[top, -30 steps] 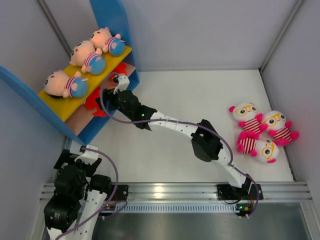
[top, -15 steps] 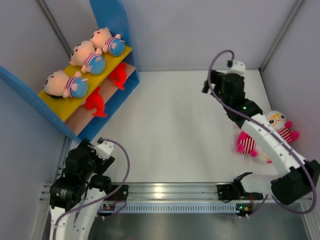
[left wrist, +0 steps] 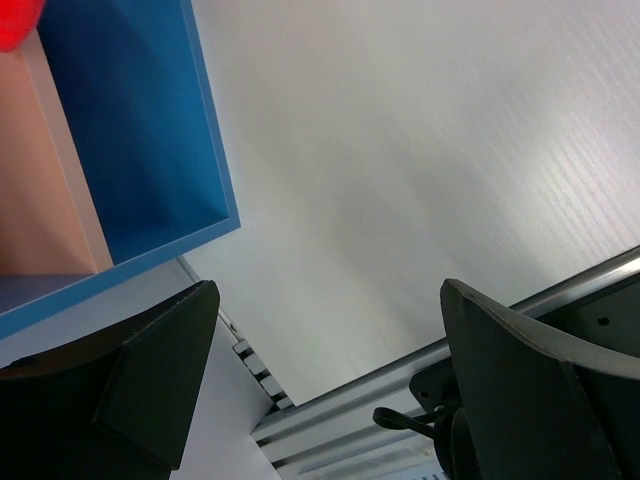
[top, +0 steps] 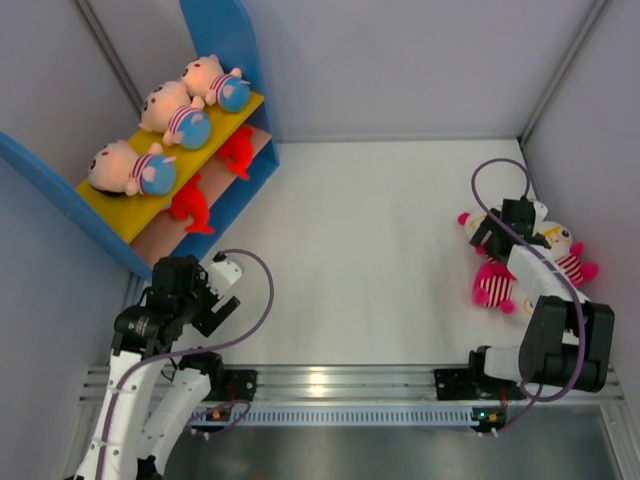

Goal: Place and organize the stuffed toys onto the shelf

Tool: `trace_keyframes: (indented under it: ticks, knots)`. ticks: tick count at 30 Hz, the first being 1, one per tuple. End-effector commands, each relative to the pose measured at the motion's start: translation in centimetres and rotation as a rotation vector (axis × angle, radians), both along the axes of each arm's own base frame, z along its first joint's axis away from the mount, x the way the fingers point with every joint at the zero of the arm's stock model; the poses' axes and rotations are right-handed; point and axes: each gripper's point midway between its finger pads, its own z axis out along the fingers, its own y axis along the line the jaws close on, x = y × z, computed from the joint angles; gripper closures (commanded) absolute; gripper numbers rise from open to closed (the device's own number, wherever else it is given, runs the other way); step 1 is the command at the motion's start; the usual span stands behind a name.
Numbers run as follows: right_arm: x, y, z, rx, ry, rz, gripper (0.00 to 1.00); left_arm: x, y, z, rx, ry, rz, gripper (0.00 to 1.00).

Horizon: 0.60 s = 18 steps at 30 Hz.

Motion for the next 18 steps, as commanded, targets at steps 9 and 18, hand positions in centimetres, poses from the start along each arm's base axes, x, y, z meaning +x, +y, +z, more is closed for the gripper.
trace_keyframes:
  ticks: [9, 18]
  knots:
    - [5.1, -1.8, -1.3, -0.030, -0.014, 0.027, 0.23, 1.3, -2.1, 1.8, -0.083, -0.015, -0.071, 0.02]
    - [6.0, -1.3, -0.8, -0.094, 0.005, 0.101, 1.00, 1.3, -0.2, -0.3, 0.044, 0.043, -0.065, 0.02]
